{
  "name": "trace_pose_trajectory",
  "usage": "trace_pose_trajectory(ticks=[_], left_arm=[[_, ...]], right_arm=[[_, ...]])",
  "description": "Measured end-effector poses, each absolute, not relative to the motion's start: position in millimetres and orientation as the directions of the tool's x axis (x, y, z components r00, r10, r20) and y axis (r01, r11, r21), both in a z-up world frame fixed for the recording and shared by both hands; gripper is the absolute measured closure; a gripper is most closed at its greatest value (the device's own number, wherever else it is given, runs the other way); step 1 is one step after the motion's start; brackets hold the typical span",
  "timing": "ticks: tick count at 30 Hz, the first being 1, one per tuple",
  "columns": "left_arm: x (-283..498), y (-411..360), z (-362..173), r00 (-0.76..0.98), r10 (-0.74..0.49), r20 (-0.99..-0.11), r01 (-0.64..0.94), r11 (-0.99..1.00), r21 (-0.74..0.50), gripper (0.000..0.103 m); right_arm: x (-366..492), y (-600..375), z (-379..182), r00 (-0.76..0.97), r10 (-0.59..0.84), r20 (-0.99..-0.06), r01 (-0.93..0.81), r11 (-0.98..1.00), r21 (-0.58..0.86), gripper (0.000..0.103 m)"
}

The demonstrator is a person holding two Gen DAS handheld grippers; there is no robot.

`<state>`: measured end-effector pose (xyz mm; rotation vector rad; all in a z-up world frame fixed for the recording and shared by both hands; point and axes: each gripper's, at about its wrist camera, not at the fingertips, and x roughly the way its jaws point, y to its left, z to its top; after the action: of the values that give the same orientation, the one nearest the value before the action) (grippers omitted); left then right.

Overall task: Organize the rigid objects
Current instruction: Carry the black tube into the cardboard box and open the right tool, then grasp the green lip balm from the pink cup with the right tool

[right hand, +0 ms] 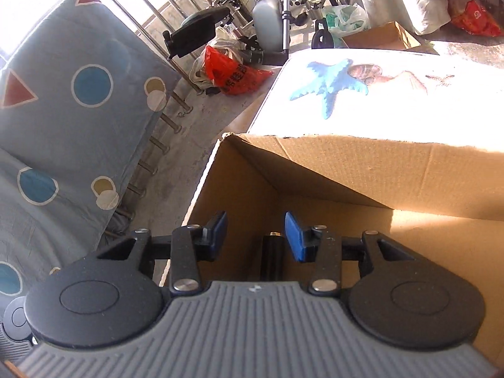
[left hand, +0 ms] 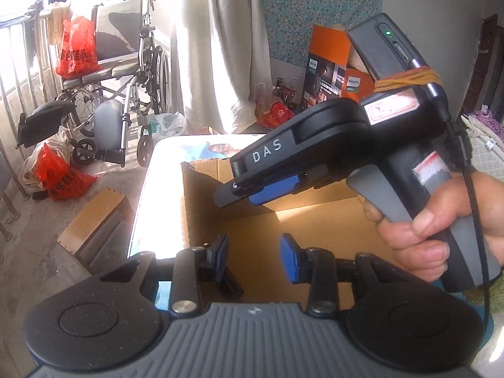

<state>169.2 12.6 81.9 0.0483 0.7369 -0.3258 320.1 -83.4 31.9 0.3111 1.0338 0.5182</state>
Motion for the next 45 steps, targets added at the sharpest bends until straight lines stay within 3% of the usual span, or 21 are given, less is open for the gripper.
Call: trace_pose_trajectory(ticks=[3,6,9,13,17,22,29,40,45], left_arm=[[138,12,95,0.708,-0.339,-0.620,0.356,0.929,-0.102,0.065],[102,5,99,0.705,-0.418,-0.573,0.434,0.893,-0.119,0.057],[72,-12,86,0.651,-0.497,-0.573,0.519,0.843,-0.140,0.056],[50,-42,48,0.547,-0.562,-0.620,0.601,0.780,-0.177,0.056],[41,-81,8,0.493,-0.530,-0.690,0.651,0.750,-0.112,0.062],[48,-110,-24,0.479,-0.456,-0.750,0.663,0.748,-0.031,0.072],[53,-126,-41,0.487,-0.397,-0.778,0.664,0.747,0.034,0.083],[51,-130,-38,0.528,-0.407,-0.745,0.669,0.740,0.069,0.087],[40,-121,-21,0.555,-0.447,-0.702,0.671,0.739,0.059,0.087]], right_arm=[[278,-114,66,0.450,0.586,-0.674,-0.279,0.809,0.518,0.063],[208,-157,104,0.514,0.617,-0.596,-0.318,0.782,0.535,0.063],[138,-196,116,0.575,0.603,-0.553,-0.327,0.789,0.520,0.063],[66,-232,87,0.639,0.511,-0.574,-0.248,0.844,0.476,0.063],[21,-249,23,0.644,0.456,-0.614,-0.100,0.846,0.523,0.064],[3,-248,-33,0.638,0.408,-0.653,0.039,0.830,0.556,0.066],[28,-229,-52,0.642,0.379,-0.667,0.061,0.841,0.537,0.067],[43,-222,-61,0.645,0.378,-0.665,0.030,0.856,0.516,0.083],[30,-214,-38,0.685,0.352,-0.638,-0.006,0.878,0.478,0.084]])
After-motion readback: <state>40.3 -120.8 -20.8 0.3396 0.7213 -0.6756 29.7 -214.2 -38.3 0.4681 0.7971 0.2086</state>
